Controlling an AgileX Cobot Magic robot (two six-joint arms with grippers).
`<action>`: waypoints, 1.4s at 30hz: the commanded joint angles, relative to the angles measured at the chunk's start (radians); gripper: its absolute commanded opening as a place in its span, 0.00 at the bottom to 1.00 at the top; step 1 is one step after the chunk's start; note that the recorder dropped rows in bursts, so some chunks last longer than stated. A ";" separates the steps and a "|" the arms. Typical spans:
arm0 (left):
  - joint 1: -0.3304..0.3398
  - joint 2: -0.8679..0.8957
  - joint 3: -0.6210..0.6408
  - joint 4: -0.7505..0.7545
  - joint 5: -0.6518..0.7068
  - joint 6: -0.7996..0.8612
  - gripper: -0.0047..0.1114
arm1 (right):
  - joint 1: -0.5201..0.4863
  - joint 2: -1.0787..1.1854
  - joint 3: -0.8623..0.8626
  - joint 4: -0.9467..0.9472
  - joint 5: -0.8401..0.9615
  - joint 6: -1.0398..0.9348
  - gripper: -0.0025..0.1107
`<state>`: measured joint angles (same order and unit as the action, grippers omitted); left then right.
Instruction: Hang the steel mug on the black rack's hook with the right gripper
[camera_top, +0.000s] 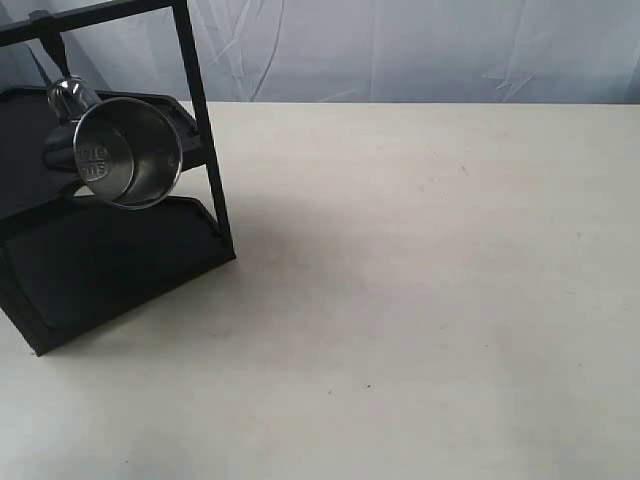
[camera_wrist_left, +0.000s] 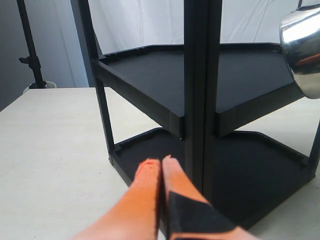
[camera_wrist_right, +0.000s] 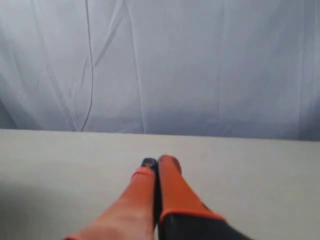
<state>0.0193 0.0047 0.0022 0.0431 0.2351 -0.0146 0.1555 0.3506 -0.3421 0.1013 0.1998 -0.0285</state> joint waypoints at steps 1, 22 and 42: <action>-0.001 -0.005 -0.002 0.003 -0.004 -0.002 0.05 | -0.015 -0.039 0.117 -0.068 -0.014 0.092 0.01; -0.001 -0.005 -0.002 0.003 -0.004 -0.002 0.05 | -0.097 -0.244 0.342 -0.022 0.017 0.081 0.01; -0.001 -0.005 -0.002 0.003 -0.004 -0.002 0.05 | -0.097 -0.244 0.342 -0.047 0.100 0.083 0.01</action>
<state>0.0193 0.0047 0.0022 0.0431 0.2351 -0.0146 0.0637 0.1122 -0.0020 0.0630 0.3024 0.0600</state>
